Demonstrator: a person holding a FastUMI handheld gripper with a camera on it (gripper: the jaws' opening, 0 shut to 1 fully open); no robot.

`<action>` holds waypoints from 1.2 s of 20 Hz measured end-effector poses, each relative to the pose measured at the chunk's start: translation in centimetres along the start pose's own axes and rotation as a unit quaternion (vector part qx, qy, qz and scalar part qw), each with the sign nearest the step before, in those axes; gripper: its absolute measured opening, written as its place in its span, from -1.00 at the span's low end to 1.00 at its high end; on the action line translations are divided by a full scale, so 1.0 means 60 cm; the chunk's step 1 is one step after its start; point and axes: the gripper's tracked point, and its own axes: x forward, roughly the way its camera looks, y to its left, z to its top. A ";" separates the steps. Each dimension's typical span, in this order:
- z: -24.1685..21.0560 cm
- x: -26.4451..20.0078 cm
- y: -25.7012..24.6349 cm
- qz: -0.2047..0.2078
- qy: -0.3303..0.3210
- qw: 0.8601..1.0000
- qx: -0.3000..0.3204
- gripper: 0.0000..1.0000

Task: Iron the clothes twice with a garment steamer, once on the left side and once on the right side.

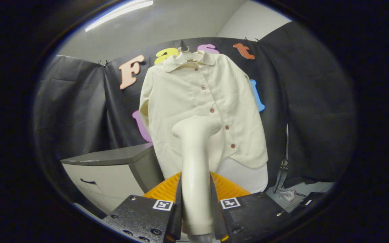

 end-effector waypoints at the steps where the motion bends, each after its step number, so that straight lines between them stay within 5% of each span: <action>1: 0.024 0.002 -0.005 -0.002 -0.010 1.000 -0.005 -0.27; 15: 0.248 0.150 -0.080 -0.046 -0.097 0.994 -0.001 -0.27; 24: 0.274 0.238 -0.121 -0.074 -0.104 0.992 -0.009 -0.27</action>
